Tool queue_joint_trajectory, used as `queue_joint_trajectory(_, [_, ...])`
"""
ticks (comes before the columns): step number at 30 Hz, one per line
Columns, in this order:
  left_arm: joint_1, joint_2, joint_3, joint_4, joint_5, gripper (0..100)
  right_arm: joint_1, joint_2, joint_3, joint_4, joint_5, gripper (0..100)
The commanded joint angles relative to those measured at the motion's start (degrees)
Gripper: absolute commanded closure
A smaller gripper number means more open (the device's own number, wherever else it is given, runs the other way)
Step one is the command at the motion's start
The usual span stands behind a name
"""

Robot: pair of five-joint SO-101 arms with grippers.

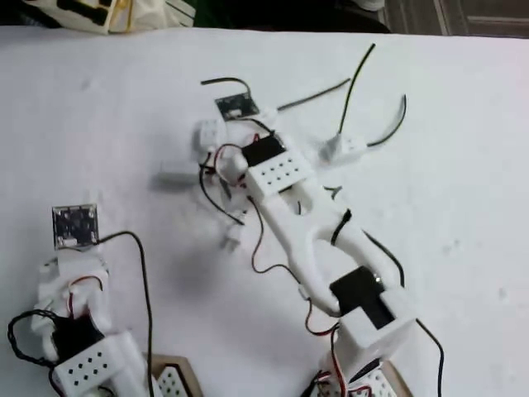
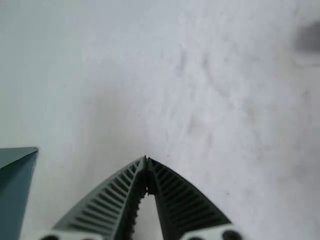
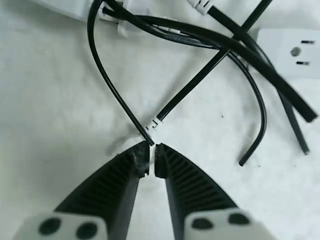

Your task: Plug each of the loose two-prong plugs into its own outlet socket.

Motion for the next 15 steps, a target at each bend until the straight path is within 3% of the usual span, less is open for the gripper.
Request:
queue_joint_trajectory(1, [0.6,-0.5,-0.5,-1.0,-0.6,98,0.1,3.4,-2.4,-3.1,-2.9,87.9])
queue_joint_trajectory(11, [0.6,-0.5,-0.5,-1.0,-0.6,98,0.0,19.6,-10.5,-5.6,-3.2,87.4])
queue_joint_trajectory(15, [0.6,-0.5,-0.5,-1.0,-0.6,98,0.2,20.6,-12.4,-0.7,-2.5,99.2])
